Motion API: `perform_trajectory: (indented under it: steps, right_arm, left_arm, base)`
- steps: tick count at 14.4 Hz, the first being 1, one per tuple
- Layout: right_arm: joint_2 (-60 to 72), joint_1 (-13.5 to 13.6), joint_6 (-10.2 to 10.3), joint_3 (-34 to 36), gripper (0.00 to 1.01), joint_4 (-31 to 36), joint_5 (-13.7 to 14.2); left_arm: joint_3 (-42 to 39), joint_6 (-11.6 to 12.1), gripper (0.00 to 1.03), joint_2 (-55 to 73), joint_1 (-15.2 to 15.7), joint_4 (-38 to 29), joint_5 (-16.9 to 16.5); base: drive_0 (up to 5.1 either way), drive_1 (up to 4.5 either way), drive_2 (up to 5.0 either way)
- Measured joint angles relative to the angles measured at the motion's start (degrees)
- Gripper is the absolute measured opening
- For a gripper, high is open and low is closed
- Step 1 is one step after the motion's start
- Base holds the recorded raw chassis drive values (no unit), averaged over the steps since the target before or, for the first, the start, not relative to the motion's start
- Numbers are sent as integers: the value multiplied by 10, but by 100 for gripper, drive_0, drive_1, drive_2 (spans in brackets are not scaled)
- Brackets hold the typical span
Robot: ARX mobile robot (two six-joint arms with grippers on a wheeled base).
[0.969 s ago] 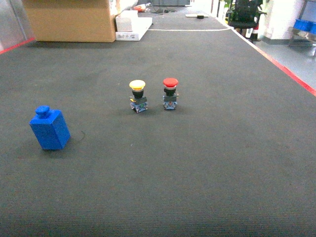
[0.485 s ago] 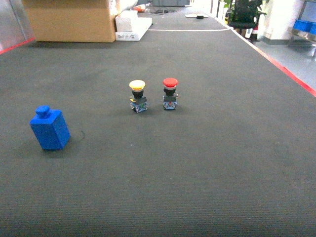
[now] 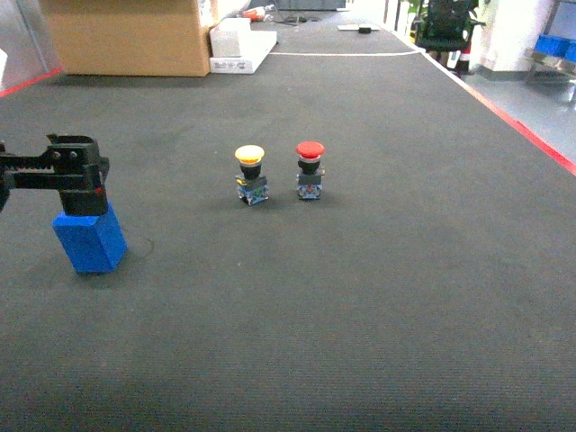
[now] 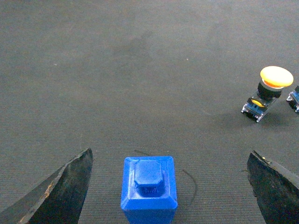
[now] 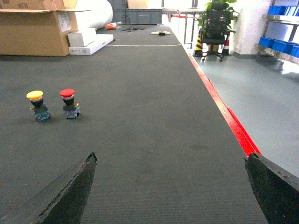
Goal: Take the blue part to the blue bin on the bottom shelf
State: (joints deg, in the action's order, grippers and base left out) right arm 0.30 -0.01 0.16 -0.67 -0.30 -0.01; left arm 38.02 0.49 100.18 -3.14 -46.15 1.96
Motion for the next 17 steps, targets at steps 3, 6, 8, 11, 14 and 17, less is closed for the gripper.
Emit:
perform_trajectory:
  steps: [3, 6, 8, 11, 14, 17]
  right_arm:
    - [0, 0, 0, 0, 98, 0, 0]
    - [0, 0, 0, 0, 98, 0, 0]
    - [0, 0, 0, 0, 98, 0, 0]
    - [0, 0, 0, 0, 98, 0, 0]
    - [0, 0, 0, 0, 98, 0, 0]
    - [0, 0, 0, 0, 98, 0, 0]
  left_arm:
    - [40, 12, 98, 67, 0, -7, 2]
    - [79, 13, 98, 137, 2, -13, 16]
    - [98, 12, 98, 162, 2, -10, 19]
    - [146, 10, 93, 224, 5, 6, 23]
    - [97, -7, 43, 163, 14, -4, 10]
    - [-7, -33, 43, -38, 30, 42, 5]
  base:
    - [0, 0, 0]
    - [0, 0, 0]
    - [0, 0, 0]
    - [0, 0, 0]
    - [0, 0, 0]
    - [0, 0, 0]
